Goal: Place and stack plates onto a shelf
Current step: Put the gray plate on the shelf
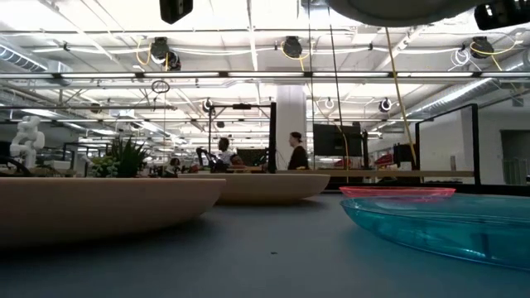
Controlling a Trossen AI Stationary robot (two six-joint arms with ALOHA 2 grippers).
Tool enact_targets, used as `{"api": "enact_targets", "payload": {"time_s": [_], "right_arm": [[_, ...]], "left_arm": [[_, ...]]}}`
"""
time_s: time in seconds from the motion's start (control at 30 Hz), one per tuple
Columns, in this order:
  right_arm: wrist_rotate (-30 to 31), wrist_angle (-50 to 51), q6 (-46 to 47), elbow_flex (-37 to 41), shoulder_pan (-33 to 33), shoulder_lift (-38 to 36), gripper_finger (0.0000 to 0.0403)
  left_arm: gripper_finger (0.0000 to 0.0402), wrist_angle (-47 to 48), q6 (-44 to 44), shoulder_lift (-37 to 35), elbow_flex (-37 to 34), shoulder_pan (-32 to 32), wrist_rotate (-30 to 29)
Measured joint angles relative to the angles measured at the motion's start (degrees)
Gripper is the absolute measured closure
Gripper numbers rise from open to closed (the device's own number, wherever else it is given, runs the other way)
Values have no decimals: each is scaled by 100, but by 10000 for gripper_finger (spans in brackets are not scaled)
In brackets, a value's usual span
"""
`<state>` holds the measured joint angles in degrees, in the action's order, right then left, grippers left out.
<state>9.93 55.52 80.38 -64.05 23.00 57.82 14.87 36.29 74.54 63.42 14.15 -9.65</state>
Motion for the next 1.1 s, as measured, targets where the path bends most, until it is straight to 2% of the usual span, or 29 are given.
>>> {"api": "enact_targets", "payload": {"time_s": [0.27,0.5,0.87,1.1], "right_arm": [[835,-174,457,0,-263,-391,403],[1425,-656,456,0,-619,-520,403],[1735,-1316,435,4,-1347,-520,403],[2036,-1790,26,4,-1691,-520,401]], "left_arm": [[398,2,-2,0,0,0,2],[398,2,-2,0,0,0,2],[398,2,-28,0,0,0,2],[398,2,-26,0,0,0,2]]}}
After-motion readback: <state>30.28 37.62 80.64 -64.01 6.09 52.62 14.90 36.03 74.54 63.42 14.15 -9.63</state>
